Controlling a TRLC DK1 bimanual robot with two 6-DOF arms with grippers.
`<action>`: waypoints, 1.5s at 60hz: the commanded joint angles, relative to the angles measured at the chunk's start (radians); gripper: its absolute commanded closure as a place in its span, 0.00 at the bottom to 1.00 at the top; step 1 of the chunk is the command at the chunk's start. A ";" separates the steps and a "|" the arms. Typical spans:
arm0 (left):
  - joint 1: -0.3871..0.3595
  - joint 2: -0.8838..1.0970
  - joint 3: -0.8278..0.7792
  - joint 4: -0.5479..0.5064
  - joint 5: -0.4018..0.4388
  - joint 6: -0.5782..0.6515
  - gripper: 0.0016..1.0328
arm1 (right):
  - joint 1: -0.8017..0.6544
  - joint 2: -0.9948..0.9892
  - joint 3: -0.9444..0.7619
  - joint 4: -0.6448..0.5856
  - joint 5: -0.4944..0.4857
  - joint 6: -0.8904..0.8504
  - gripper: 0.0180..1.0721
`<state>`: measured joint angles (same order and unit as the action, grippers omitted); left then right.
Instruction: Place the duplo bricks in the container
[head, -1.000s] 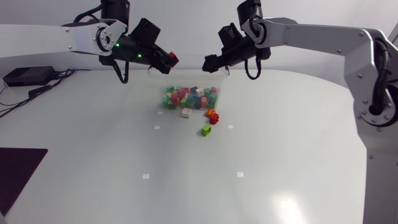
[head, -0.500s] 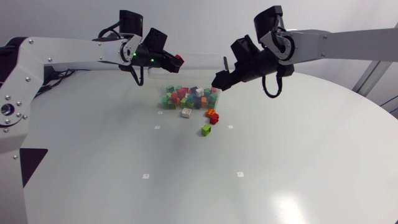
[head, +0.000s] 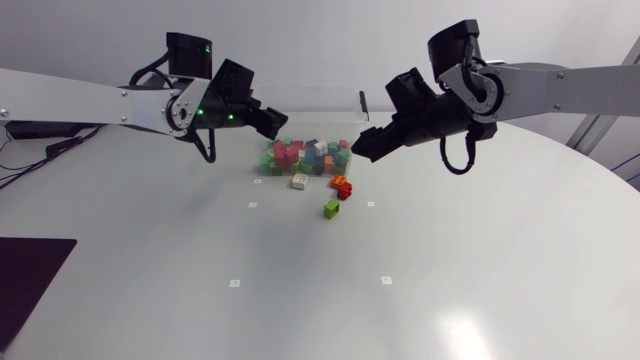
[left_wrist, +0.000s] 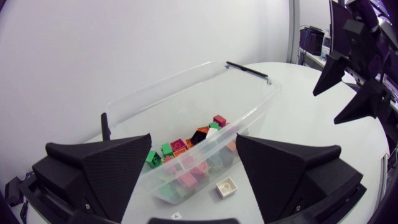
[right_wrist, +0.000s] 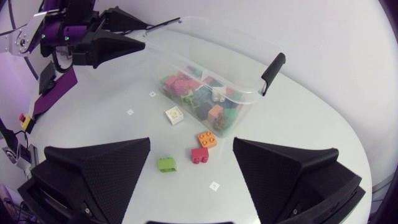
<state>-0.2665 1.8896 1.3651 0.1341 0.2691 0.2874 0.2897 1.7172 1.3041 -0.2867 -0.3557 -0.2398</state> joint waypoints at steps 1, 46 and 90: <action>-0.016 -0.040 -0.095 0.018 -0.024 -0.019 0.06 | -0.003 -0.022 -0.040 0.012 -0.009 -0.018 0.09; -0.125 0.328 0.008 -0.067 -0.160 -0.163 0.11 | 0.035 -0.056 -0.190 0.064 -0.002 -0.024 0.09; -0.163 0.468 0.132 -0.062 -0.242 -0.258 0.72 | 0.029 -0.038 -0.218 0.087 0.000 -0.039 0.09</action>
<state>-0.4339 2.3146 1.5112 0.0631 0.0349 0.0608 0.3180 1.6627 1.1103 -0.2081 -0.3618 -0.2630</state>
